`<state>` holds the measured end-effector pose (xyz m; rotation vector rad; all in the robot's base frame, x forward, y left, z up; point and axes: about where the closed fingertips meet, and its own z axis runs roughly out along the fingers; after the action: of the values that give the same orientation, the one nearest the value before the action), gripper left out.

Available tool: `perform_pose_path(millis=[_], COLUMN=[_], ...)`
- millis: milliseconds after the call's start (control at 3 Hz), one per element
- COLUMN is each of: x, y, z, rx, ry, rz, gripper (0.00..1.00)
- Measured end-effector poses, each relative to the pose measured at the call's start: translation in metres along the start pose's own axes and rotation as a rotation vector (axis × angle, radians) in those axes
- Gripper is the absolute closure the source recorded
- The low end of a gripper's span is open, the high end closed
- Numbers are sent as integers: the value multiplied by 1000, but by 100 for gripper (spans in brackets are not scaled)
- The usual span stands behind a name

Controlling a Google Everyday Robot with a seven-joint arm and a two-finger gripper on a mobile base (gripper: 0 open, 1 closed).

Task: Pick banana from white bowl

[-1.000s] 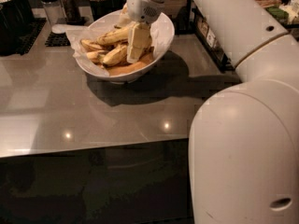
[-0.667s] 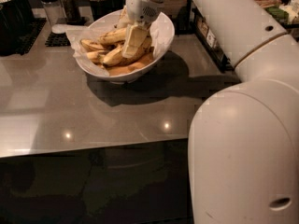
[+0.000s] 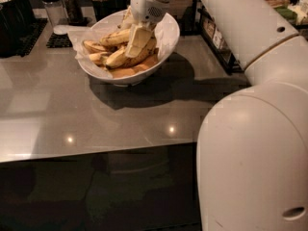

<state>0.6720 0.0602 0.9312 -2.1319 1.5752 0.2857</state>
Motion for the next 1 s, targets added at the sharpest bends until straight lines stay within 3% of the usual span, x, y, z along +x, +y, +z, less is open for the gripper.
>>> perform_pose_path(millis=[333,667,1000], x=[1,4,2], y=[7,22,51], z=[-19,-43,-61], rx=[30,62,75], ry=[-31,-71,-140], rz=[4,19,54], gripper=[100,100,100])
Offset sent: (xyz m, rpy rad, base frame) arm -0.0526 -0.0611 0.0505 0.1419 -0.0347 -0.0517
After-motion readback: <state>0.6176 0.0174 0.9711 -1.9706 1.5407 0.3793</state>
